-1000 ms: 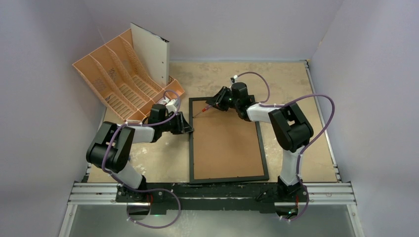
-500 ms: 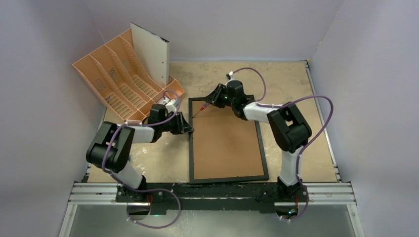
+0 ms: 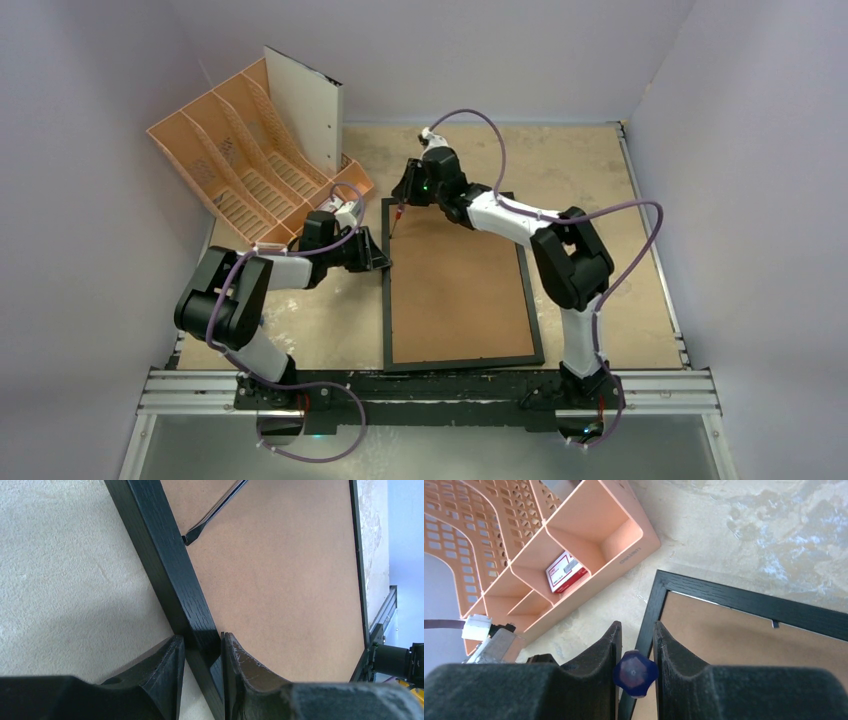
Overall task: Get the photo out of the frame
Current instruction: Release the photo frame item from the photo frame.
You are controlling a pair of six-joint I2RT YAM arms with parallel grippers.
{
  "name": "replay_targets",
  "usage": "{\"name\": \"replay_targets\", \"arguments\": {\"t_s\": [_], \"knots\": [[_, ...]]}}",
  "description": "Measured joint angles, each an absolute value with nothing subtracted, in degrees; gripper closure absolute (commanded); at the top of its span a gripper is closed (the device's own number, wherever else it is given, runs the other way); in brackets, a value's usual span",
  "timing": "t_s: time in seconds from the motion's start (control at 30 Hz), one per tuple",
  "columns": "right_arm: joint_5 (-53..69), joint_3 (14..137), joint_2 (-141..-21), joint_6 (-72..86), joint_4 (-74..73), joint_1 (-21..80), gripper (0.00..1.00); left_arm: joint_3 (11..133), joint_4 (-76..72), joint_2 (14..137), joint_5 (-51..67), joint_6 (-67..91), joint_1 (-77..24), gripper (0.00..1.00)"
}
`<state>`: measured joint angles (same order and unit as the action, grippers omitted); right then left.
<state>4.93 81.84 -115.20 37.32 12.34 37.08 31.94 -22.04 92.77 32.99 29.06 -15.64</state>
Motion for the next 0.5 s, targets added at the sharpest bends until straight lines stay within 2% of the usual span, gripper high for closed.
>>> {"name": "replay_targets", "arguments": {"t_s": [0.33,0.5], "knots": [[-7.35,91.31,-116.88,31.03,-0.08,43.24,1.0,31.42,-22.09,92.27,32.77,29.32,-15.49,0.89],[-10.59,89.62,-113.73,34.13,-5.32,44.27,1.0,31.31,-21.61,91.81,32.36,29.3,-15.51,0.89]]}}
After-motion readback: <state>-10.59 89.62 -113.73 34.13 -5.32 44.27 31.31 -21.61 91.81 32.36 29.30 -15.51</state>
